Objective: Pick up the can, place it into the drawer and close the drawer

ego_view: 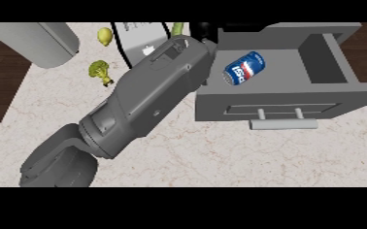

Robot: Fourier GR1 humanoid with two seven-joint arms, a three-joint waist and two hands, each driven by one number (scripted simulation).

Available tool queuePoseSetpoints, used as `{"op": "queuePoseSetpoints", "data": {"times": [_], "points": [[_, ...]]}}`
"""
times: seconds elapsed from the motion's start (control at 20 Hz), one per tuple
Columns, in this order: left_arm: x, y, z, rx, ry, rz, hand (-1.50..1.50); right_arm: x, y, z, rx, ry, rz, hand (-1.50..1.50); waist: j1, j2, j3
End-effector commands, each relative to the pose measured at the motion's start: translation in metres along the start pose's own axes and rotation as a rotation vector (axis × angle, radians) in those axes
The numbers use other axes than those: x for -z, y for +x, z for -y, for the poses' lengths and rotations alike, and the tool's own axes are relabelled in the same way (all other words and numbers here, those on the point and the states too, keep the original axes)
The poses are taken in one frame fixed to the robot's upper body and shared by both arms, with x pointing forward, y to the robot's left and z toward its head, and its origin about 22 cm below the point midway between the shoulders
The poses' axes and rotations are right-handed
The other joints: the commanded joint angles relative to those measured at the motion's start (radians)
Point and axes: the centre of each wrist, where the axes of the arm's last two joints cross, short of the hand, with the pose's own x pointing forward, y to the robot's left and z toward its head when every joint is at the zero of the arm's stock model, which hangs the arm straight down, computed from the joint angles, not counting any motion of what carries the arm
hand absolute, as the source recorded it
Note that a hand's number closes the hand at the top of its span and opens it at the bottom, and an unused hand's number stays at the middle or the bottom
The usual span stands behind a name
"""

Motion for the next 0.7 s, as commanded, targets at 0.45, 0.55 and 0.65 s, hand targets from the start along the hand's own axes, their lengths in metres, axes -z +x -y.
{"op": "queuePoseSetpoints", "data": {"times": [0.45, 0.55, 0.65], "points": [[-0.002, 0.004, 0.002, 0.026, 0.019, -0.03, -1.5, 0.091, -0.021, -0.083, -0.318, 0.084, 0.038, -1.5, 0.045, -0.013, -0.001], [0.01, 0.031, -0.007, 0.002, 0.013, -0.031, -1.5, 0.105, -0.033, -0.096, -0.344, 0.115, 0.037, -1.5, 0.052, -0.015, 0.0], [0.013, 0.01, -0.02, 0.03, 0.046, -0.025, -1.5, 0.117, -0.039, -0.104, -0.393, 0.17, 0.062, -1.5, 0.042, -0.01, 0.0]]}}
